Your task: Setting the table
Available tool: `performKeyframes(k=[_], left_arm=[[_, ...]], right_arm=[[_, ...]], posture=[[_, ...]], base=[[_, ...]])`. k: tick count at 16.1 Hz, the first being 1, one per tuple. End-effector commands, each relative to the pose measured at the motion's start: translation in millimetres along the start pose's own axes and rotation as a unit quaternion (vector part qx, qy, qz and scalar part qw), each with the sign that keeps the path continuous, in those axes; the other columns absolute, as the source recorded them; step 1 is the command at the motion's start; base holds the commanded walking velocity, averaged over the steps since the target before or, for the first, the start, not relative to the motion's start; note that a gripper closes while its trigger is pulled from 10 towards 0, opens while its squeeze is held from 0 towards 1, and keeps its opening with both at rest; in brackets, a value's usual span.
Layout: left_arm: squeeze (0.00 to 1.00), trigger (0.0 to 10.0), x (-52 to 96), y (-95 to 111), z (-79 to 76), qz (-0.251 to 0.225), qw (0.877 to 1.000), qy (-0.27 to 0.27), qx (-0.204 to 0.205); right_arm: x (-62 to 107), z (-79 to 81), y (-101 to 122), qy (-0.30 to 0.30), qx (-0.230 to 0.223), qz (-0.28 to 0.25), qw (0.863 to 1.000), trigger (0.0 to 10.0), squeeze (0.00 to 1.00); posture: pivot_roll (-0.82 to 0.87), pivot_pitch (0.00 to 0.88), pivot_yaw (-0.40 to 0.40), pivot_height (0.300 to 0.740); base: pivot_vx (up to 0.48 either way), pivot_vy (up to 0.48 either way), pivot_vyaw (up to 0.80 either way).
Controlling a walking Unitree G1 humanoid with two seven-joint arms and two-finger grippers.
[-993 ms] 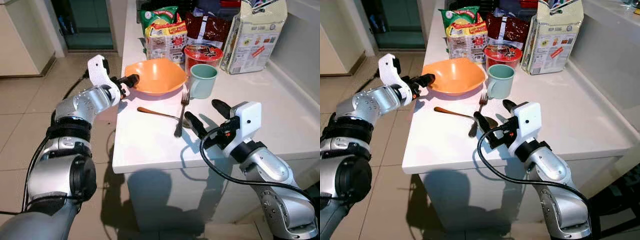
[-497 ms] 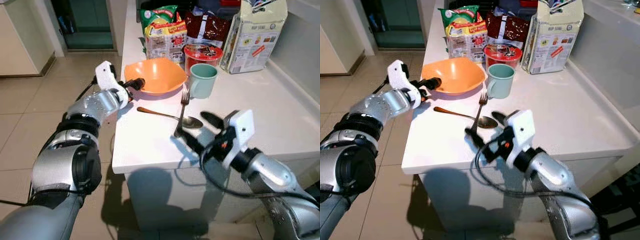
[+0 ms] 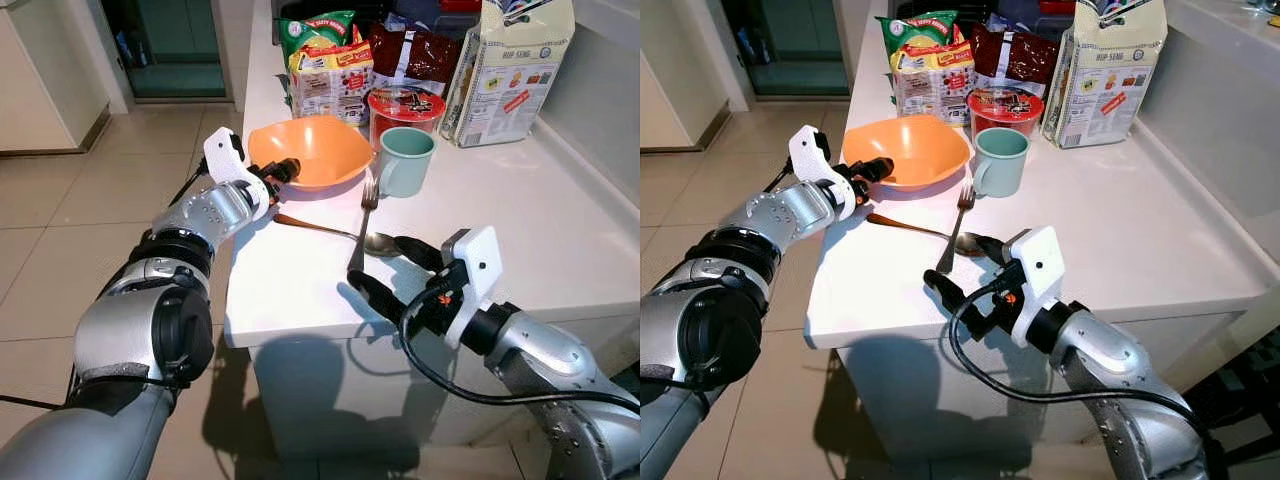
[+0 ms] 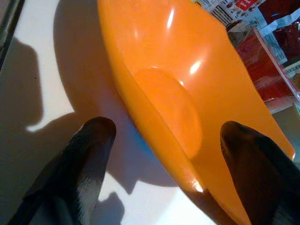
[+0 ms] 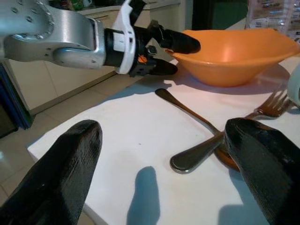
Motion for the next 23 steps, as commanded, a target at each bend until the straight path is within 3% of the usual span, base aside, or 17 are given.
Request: performKeyframes(k=[1,19,23], left_arm=[[0.0,0.0,-1.8,1,-7.2,0.003,1.0,0.0,-0.008],[0.0,0.0,5.3,14,12.7,-0.033,0.998,0.036,0.037],[0.0,0.0,9.9,29,9.3,-0.054,0.997,0.01,0.055]], right_arm=[[1.5,0.3,2,0.003,0.003,0.002,1.0,10.0,0.0],[-5.0,-3.1,1,0.013,0.025,0.006,1.0,10.0,0.0],[-8.5,-7.7,2,0.005,0.038,0.0,0.999,10.0,0.0]], posture=[[-0.02,0.0,0.011,0.74],[-0.01,0.0,-0.012,0.74],[0.02,0.0,-0.015,0.74]], base=[[0.0,0.0,0.0],[0.0,0.0,0.0],[0.0,0.0,0.0]])
Point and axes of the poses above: a point about 5 cm out from each wrist's last joint towards the gripper, its own x axis pointing back from the gripper into the wrist, its own y axis along the axis of the wrist's last joint, z = x × y, the point moved 1 cm from there along -x, pointing out of the wrist towards the gripper, and after that the axes turned 6 degrees about x, right-handed, at the moved point
